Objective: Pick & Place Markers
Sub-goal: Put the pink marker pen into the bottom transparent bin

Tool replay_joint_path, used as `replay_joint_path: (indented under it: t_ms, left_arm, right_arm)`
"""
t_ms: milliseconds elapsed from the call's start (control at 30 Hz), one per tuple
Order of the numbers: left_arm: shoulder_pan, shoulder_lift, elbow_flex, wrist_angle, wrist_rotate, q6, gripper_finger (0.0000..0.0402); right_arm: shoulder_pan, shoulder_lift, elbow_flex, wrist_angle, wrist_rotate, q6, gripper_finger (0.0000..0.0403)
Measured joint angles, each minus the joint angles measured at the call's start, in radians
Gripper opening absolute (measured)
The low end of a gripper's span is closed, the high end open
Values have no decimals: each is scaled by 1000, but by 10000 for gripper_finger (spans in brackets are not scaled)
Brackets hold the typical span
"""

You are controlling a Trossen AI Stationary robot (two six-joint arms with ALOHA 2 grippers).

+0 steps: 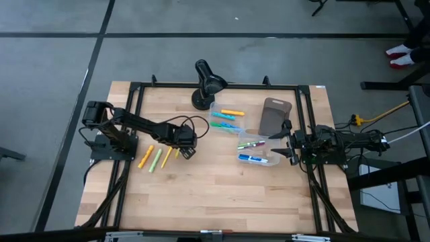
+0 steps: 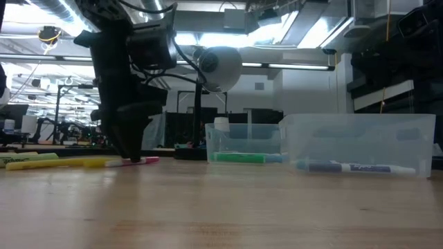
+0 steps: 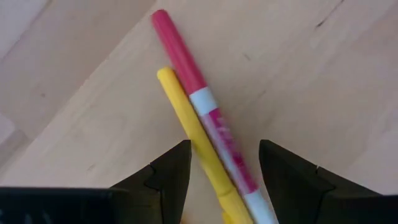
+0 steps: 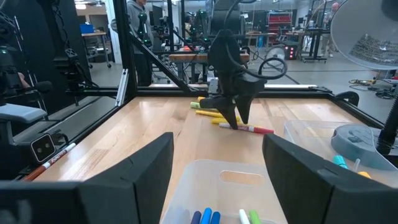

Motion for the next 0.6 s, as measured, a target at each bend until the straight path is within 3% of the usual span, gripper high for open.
replay_joint_path:
  t_ms: [267,600]
  left_arm:
    - [0,-6,25,14,-47,29,184]
    - [-2,5,35,144,28,41,184]
  right_arm:
    - [0,0,0,0,0,0,244]
    - [0,0,0,0,0,0,244]
